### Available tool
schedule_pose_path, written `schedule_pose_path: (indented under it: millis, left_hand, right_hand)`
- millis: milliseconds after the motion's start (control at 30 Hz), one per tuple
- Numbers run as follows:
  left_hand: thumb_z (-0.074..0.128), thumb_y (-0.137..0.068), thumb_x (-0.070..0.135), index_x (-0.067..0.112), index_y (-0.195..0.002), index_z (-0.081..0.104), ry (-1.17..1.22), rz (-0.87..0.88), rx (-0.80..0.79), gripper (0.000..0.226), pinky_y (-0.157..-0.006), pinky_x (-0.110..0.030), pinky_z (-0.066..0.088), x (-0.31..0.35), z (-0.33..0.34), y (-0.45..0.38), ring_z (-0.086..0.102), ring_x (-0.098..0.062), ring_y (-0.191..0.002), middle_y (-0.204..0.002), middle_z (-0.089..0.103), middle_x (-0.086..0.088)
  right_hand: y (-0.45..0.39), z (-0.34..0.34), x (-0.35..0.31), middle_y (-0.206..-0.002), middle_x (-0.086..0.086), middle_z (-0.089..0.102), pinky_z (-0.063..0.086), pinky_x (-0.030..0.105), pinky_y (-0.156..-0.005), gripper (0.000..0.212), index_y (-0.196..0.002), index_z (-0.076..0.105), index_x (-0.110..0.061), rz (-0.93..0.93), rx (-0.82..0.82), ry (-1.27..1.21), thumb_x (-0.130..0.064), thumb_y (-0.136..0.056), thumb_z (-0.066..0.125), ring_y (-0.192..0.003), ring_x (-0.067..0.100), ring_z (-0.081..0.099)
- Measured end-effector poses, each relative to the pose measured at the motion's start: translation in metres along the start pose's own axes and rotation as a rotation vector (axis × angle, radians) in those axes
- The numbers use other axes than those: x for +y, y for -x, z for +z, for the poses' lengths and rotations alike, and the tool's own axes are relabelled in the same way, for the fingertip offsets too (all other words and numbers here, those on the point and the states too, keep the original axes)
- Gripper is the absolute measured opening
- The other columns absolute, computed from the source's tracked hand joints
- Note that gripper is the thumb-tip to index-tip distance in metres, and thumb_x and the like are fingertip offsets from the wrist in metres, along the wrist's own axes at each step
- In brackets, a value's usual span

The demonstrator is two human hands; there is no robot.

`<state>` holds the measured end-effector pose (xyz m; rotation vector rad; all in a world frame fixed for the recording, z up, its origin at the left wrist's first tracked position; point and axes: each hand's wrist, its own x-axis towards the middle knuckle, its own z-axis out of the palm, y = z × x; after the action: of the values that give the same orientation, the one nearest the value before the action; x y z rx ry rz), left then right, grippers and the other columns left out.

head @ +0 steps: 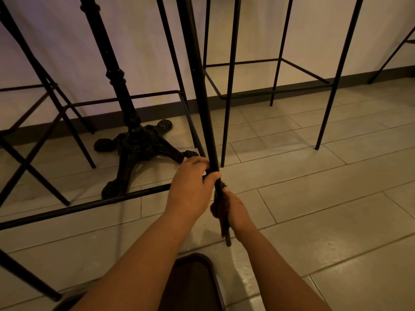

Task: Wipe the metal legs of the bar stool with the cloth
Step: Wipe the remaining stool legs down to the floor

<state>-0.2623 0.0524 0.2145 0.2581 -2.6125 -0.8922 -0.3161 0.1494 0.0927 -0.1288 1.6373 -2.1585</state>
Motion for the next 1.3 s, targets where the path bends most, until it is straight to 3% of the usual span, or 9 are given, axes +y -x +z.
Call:
schedule_pose_path:
  millis: [200, 333, 500, 633, 733, 967, 1067, 1167, 1300]
  left_hand:
    - [0.058, -0.089, 0.031, 0.020, -0.107, 0.067, 0.002, -0.029, 0.016, 0.022, -0.105, -0.043, 0.039, -0.001, 0.003, 0.002, 0.043, -0.024, -0.127, -0.122, 0.057, 0.002]
    - [0.055, -0.090, 0.035, 0.023, -0.110, 0.065, -0.034, -0.045, 0.014, 0.025, -0.103, -0.045, 0.041, -0.003, 0.005, 0.003, 0.042, -0.024, -0.129, -0.126, 0.055, 0.002]
    - [0.050, -0.092, 0.037, 0.020, -0.112, 0.061, -0.096, 0.001, 0.056, 0.029, -0.104, -0.044, 0.040, -0.006, 0.011, 0.006, 0.043, -0.020, -0.127, -0.123, 0.057, 0.001]
    - [0.047, -0.094, 0.028, 0.014, -0.131, 0.048, -0.284, 0.078, 0.126, 0.040, -0.119, -0.036, 0.010, -0.003, 0.023, 0.021, 0.033, -0.014, -0.134, -0.139, 0.047, -0.001]
    - [0.048, -0.093, 0.016, 0.009, -0.144, 0.029, -0.261, 0.113, 0.141, 0.055, -0.118, -0.036, 0.000, -0.005, 0.032, 0.043, 0.014, -0.014, -0.144, -0.151, 0.029, -0.004]
    - [0.051, -0.093, 0.017, 0.029, -0.119, 0.047, 0.346, -0.077, 0.271, 0.029, -0.099, -0.023, 0.043, -0.006, 0.051, 0.075, 0.047, 0.001, -0.113, -0.118, 0.049, 0.011]
    - [0.057, -0.090, 0.027, 0.030, -0.124, 0.046, 0.578, -0.401, 0.110, 0.035, -0.085, -0.017, 0.048, -0.008, 0.057, 0.054, 0.055, 0.003, -0.103, -0.110, 0.056, 0.015]
    - [0.059, -0.090, 0.027, 0.032, -0.112, 0.061, 0.638, -0.356, 0.001, 0.022, -0.071, -0.001, 0.045, -0.013, 0.055, 0.030, 0.058, 0.015, -0.092, -0.096, 0.063, 0.023]
    - [0.060, -0.089, 0.027, 0.032, -0.100, 0.068, 0.590, -0.304, -0.101, 0.015, -0.093, -0.028, 0.050, -0.028, 0.053, 0.019, 0.061, -0.003, -0.103, -0.101, 0.068, 0.014]
  right_hand:
    - [0.030, 0.006, 0.034, -0.083, 0.009, 0.065, 0.050, 0.037, -0.053, 0.021, -0.099, 0.055, -0.012, -0.419, 0.044, 0.231, -0.021, -0.102, 0.036, -0.064, 0.021, 0.061]
    - [0.024, 0.007, 0.033, -0.083, 0.012, 0.066, 0.048, 0.025, -0.054, 0.025, -0.099, 0.054, -0.005, -0.381, 0.099, 0.253, -0.016, -0.103, 0.033, -0.063, 0.011, 0.063]
    - [0.021, 0.003, 0.034, -0.075, 0.005, 0.058, 0.047, 0.037, -0.056, 0.035, -0.095, 0.053, -0.007, -0.283, 0.118, 0.159, -0.031, -0.101, 0.029, -0.061, 0.018, 0.054]
    - [0.028, -0.001, 0.047, -0.088, 0.018, 0.059, 0.052, 0.049, -0.066, 0.030, -0.097, 0.053, -0.006, -0.235, 0.210, 0.266, -0.024, -0.104, 0.030, -0.073, 0.035, 0.057]
    - [0.037, -0.002, 0.052, -0.096, 0.015, 0.058, 0.052, 0.030, -0.067, 0.023, -0.103, 0.055, -0.007, -0.261, 0.223, 0.298, -0.017, -0.103, 0.035, -0.084, 0.022, 0.060]
    - [0.040, -0.002, 0.051, -0.094, 0.007, 0.060, 0.050, 0.017, -0.063, 0.015, -0.106, 0.054, -0.007, -0.253, 0.205, 0.168, -0.011, -0.101, 0.040, -0.075, 0.002, 0.062]
    - [0.040, -0.001, 0.054, -0.095, 0.003, 0.062, 0.049, 0.018, -0.060, 0.015, -0.105, 0.054, -0.016, -0.235, 0.223, 0.177, -0.014, -0.101, 0.040, -0.074, 0.004, 0.061]
    - [0.038, 0.000, 0.054, -0.080, -0.006, 0.065, 0.049, 0.028, -0.056, 0.017, -0.101, 0.053, -0.011, -0.263, 0.198, 0.175, -0.013, -0.102, 0.036, -0.063, 0.007, 0.061]
    - [0.024, -0.003, 0.044, -0.080, 0.011, 0.061, 0.050, 0.026, -0.057, 0.026, -0.098, 0.056, -0.011, -0.165, 0.208, 0.099, -0.018, -0.104, 0.033, -0.065, 0.016, 0.057]
